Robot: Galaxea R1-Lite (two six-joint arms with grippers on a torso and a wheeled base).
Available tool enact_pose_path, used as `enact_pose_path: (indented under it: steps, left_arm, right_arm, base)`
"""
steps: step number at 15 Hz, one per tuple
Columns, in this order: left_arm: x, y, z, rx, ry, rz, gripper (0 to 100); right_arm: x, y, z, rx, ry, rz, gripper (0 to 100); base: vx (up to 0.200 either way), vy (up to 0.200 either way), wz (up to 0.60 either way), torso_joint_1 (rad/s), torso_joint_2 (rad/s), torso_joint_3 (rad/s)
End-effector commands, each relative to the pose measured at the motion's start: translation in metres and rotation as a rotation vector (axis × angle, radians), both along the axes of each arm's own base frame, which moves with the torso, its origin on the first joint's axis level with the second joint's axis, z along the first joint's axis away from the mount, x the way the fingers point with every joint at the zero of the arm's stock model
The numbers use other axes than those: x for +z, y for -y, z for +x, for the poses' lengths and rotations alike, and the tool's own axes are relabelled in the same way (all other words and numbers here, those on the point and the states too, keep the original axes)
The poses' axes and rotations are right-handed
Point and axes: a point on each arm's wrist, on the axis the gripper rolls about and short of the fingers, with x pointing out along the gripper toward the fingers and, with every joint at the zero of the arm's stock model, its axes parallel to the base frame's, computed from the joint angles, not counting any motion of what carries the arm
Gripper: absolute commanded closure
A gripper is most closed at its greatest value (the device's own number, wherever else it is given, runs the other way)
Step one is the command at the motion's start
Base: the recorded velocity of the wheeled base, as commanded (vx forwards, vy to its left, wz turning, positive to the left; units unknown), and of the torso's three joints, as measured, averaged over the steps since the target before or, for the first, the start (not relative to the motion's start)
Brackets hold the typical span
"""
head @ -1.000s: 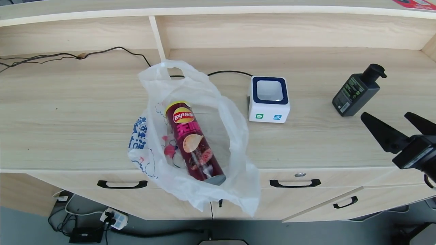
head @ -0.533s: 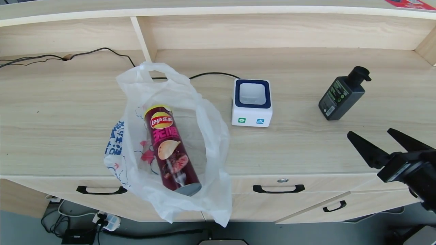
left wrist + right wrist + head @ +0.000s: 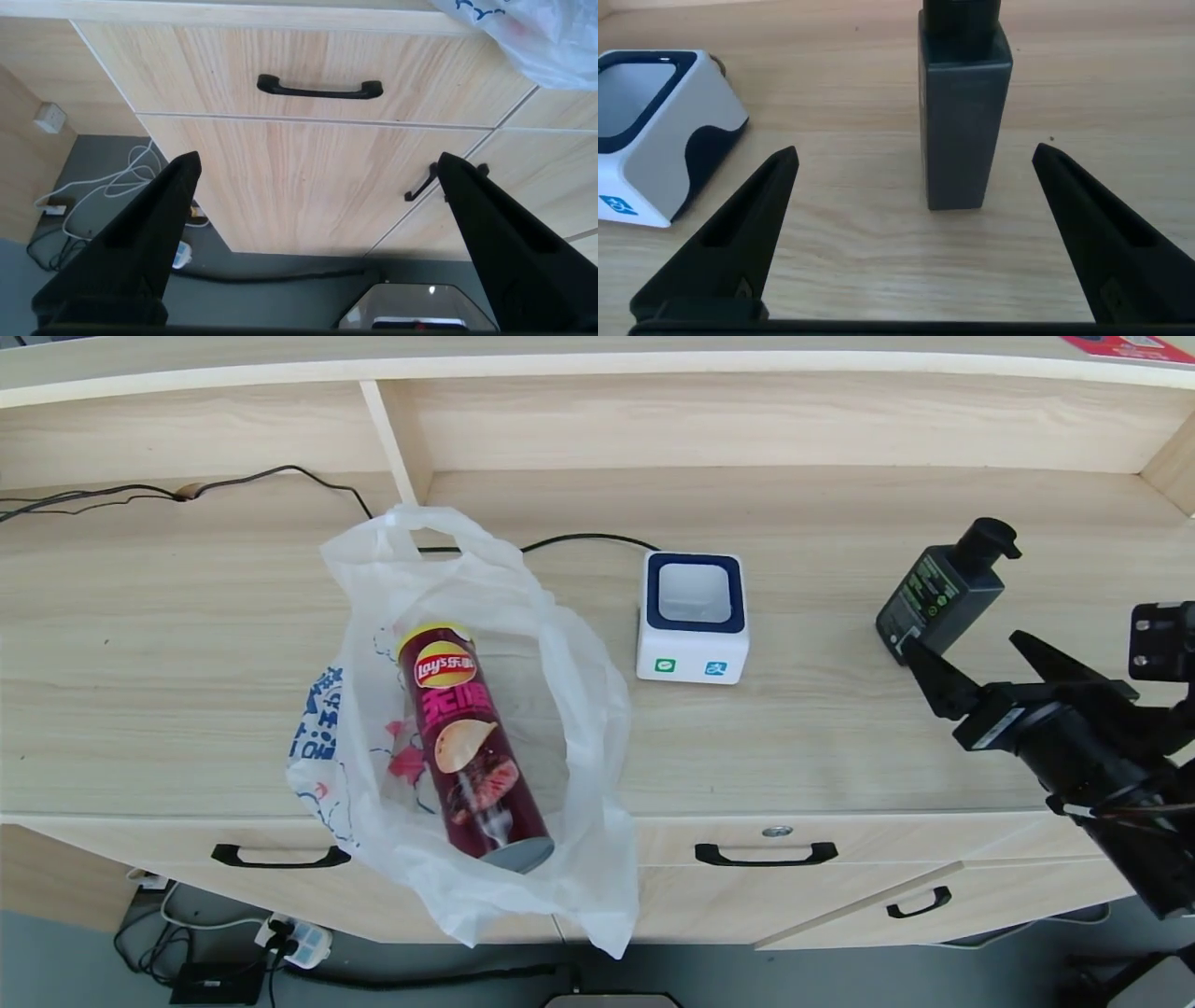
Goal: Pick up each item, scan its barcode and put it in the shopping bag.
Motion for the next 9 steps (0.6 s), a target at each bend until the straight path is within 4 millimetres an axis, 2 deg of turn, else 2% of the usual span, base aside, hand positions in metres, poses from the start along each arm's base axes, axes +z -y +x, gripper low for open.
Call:
enact_pose_path:
  steps: [1, 9]
  left_arm:
    - [0.0, 0.0, 0.0, 0.0, -0.001, 0.0, 0]
    - [0.0, 0.0, 0.0, 0.0, 0.001, -0.001, 0]
  right_arm:
    - [-0.008, -0.004, 0.022, -0.005, -0.022, -0.006, 0]
    - [0.0, 0.018, 0.042, -0.02, 0.021, -0.009, 0]
  base:
    - [0.0, 0.0, 0.0, 0.0, 0.0, 0.0]
    - [0.0, 0.0, 0.0, 0.0, 0.0, 0.0]
